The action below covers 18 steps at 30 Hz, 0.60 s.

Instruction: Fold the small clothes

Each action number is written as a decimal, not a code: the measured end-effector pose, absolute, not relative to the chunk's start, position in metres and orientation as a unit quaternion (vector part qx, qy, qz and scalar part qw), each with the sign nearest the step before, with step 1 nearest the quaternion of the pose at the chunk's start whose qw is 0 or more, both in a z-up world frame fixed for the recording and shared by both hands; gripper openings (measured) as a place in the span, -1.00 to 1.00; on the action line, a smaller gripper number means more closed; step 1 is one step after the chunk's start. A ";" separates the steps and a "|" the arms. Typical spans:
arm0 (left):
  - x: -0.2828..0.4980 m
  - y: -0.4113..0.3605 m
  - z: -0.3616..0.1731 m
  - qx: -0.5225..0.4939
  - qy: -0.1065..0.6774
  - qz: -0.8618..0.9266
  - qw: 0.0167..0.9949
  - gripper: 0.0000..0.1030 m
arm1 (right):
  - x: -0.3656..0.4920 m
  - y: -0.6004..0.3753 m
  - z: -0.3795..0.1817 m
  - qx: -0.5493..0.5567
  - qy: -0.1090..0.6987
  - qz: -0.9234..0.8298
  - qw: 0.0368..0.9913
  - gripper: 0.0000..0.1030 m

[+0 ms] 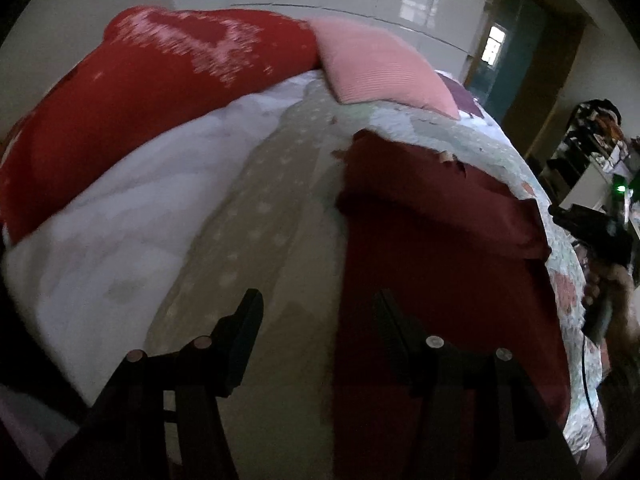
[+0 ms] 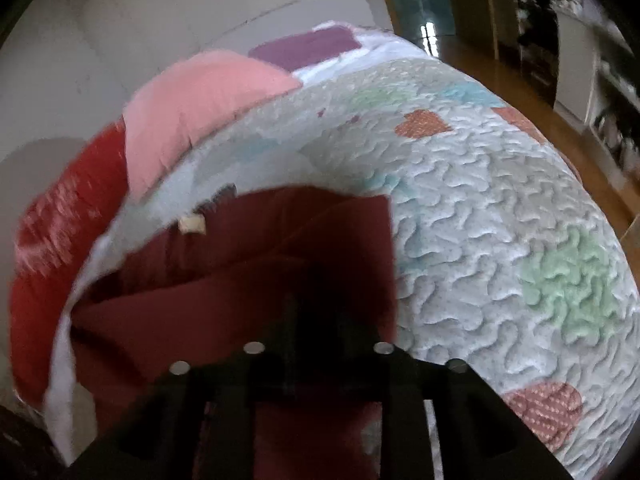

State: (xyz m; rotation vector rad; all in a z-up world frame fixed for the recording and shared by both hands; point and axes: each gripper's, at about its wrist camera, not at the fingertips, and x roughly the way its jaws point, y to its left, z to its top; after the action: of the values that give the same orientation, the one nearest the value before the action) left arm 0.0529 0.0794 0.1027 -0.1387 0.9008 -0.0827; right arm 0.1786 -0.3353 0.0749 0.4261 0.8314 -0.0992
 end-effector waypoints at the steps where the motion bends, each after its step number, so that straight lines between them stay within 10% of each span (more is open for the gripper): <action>1: 0.067 0.075 0.101 -0.068 0.433 -0.044 0.898 0.11 | 0.171 -0.337 0.082 0.200 0.389 -0.046 0.898 -0.54; 11: 0.216 0.069 0.045 -0.225 0.495 -0.101 0.833 0.10 | 0.196 -0.240 0.121 0.177 0.396 0.164 0.886 -0.13; 15: 0.224 0.071 0.029 -0.265 0.494 -0.114 0.820 -0.60 | 0.226 -0.173 0.123 0.136 0.421 0.243 0.863 0.05; 18: 0.208 0.075 0.022 -0.283 0.468 -0.119 0.829 -0.68 | 0.243 -0.131 0.122 0.086 0.441 0.271 0.852 0.08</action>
State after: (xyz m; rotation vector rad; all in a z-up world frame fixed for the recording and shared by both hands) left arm 0.2085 0.0747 0.0217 -0.6002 0.9935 -0.2532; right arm 0.2434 -0.1312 0.1216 0.1815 0.9275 0.5700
